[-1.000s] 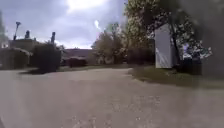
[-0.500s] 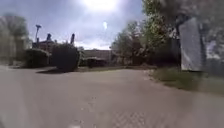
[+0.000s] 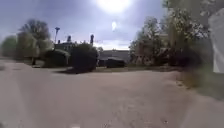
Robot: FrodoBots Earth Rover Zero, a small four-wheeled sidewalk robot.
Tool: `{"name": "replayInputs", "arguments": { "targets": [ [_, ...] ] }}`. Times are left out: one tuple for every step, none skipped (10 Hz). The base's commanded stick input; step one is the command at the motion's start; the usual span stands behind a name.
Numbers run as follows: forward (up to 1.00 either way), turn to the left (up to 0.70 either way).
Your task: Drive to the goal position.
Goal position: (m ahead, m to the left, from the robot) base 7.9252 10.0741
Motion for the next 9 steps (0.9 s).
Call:
{"name": "replayInputs", "arguments": {
  "targets": [
    [1.0,0.27],
    [1.0,0.27],
    [1.0,0.27],
    [1.0,0.27],
    [1.0,0.27],
    [1.0,0.27],
    [1.0,0.27],
    [1.0,0.27],
    [1.0,0.17]
  ]
}}
